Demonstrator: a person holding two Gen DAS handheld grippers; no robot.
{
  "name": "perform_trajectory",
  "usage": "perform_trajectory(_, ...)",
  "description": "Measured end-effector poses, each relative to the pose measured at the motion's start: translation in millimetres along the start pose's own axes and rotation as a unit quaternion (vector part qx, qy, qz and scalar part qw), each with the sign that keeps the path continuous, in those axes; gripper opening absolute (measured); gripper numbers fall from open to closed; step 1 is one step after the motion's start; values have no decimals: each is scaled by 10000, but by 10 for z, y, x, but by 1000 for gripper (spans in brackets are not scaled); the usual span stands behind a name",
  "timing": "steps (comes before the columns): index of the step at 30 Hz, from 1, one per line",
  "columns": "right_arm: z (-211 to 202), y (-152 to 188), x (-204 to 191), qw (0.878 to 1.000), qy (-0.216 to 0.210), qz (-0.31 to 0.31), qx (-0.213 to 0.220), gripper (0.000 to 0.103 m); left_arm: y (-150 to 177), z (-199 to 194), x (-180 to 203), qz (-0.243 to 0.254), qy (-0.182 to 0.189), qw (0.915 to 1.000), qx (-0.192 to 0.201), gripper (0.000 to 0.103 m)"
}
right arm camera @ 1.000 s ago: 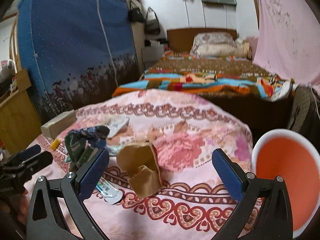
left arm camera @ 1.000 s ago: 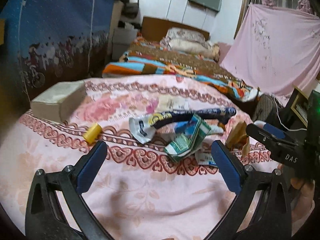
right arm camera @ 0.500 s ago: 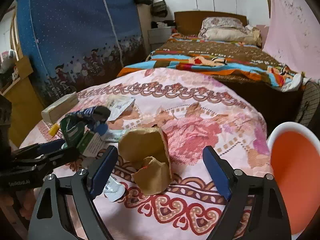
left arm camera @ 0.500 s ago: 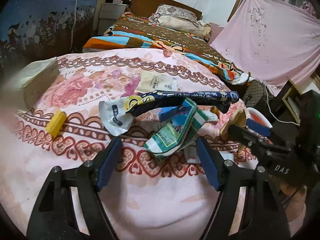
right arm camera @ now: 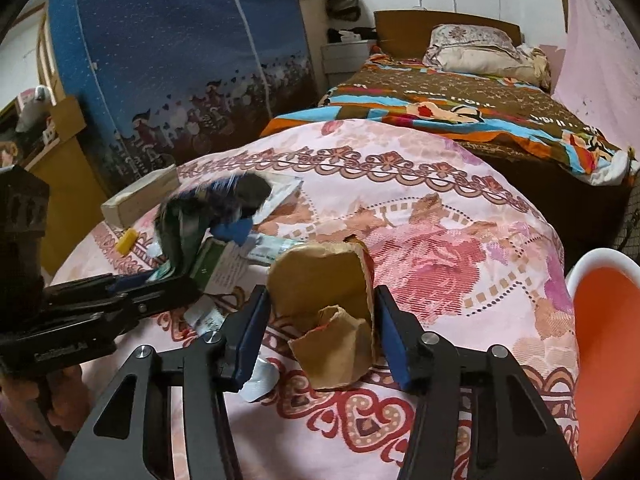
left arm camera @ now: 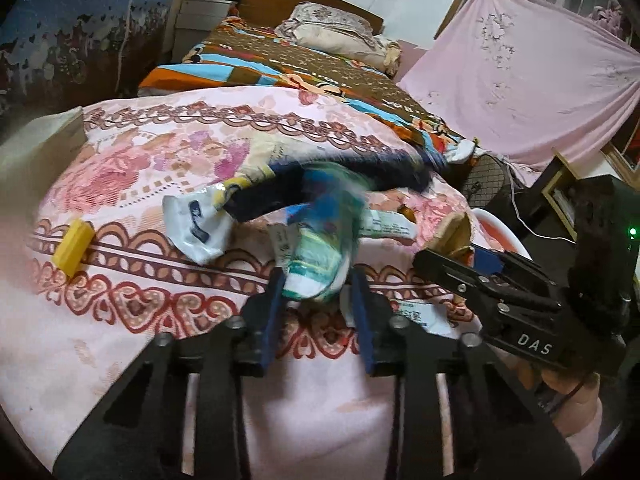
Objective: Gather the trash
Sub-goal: 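Grasp the green juice carton with the left tool while the right tool grasps the brown paper bag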
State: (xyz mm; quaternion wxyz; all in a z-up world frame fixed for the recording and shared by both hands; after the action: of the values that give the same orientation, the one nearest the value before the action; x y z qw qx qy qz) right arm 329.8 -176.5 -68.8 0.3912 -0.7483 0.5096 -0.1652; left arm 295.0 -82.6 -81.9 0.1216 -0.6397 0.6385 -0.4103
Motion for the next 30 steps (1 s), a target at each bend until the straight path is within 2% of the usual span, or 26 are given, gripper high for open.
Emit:
perform_trajectory(8,-35,-15,6,9999,-52,68,96,50,1,-33,10,-29,73,9999,84,8)
perform_trajectory(17,-46,-10,37,9998,-118,132,82,50,32,-80,6,-6,40,9999,116,10)
perform_trajectory(20,-36,-10,34,9998,-123,153,67,50,28,-108,-9,-16,-40,9999,160,17)
perform_trajectory(22,-34,-5,32,9998,-132,160,64,50,22,-145,-21,-39,-72,9997,238,27)
perform_trajectory(25,-34,1,28,9997,-146,166,58,50,-1,-196,-22,-61,-56,9993,371,35)
perform_trajectory(30,-38,12,26,9998,-138,136,49,50,9,-120,-46,-86,-176,9995,239,30)
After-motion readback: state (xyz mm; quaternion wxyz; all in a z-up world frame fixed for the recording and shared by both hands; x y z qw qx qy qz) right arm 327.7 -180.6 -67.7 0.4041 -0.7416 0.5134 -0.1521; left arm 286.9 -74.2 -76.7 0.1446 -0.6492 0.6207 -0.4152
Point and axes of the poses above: each gripper's, at about its wrist camera, not at the fingertips, and z roughly the way its jaws point, x to its right, y to its underside, the point moved 10 cm from there along z, roughly the way its jaws point, and after that the axes turned 3 degrees about x, right-handed, at the moved point
